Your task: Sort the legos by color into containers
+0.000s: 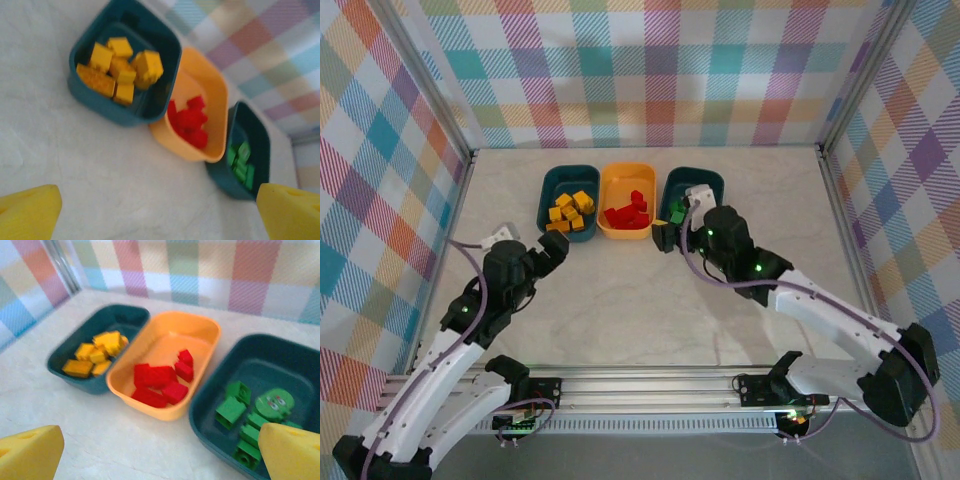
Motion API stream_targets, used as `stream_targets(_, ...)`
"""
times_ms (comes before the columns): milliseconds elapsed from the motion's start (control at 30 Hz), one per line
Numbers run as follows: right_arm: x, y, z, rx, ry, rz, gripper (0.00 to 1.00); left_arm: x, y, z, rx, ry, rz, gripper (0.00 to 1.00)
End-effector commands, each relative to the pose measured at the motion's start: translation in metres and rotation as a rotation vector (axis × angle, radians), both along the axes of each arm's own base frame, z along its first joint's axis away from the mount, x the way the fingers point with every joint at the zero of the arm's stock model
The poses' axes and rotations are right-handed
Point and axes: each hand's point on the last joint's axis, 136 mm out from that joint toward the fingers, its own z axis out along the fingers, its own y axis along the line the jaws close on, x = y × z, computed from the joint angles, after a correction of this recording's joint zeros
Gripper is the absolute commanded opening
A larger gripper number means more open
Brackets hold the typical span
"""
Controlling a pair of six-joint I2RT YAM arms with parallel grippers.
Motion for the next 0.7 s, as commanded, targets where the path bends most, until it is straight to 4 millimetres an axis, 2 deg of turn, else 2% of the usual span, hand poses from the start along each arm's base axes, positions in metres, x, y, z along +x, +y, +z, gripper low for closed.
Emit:
stream_targets(0,0.012,-0.014,-0.001,-0.012,-0.102,-0.078,1.00,0.009,0.026,0.013,0.055,-0.058,0.148,1.00)
stream_targets(133,0.029,-0.037,-0.008,-0.023,-0.113,-0.173,1.00,0.019,0.054,0.021,0.242,-0.147,0.275,1.00)
stream_targets(233,0.044,-0.044,-0.010,-0.002,-0.213,-0.148,1.00,0.034,0.054,0.039,0.410,-0.359,0.259,1.00)
stream_targets(300,0.054,-0.050,-0.017,-0.035,-0.255,-0.112,1.00,0.038,0.058,0.037,0.516,-0.441,0.273,1.00)
stream_targets(367,0.058,-0.057,-0.028,-0.057,-0.263,-0.080,1.00,0.043,0.067,0.023,0.580,-0.456,0.286,1.00)
stream_targets(433,0.057,-0.068,-0.030,-0.045,-0.312,-0.066,1.00,0.051,0.081,-0.009,0.644,-0.358,0.264,1.00)
stream_targets(500,0.057,-0.082,-0.036,-0.045,-0.339,-0.100,1.00,0.057,0.092,-0.029,0.691,-0.277,0.255,1.00)
stream_targets(533,0.058,-0.088,-0.041,-0.105,-0.358,-0.106,1.00,0.059,0.097,-0.037,0.699,-0.261,0.273,1.00)
stream_targets(600,0.060,-0.100,-0.055,-0.200,-0.339,-0.129,1.00,0.066,0.102,-0.056,0.674,-0.239,0.297,1.00)
stream_targets(667,0.062,-0.110,-0.065,-0.252,-0.328,-0.154,1.00,0.078,0.097,-0.076,0.711,-0.196,0.234,1.00)
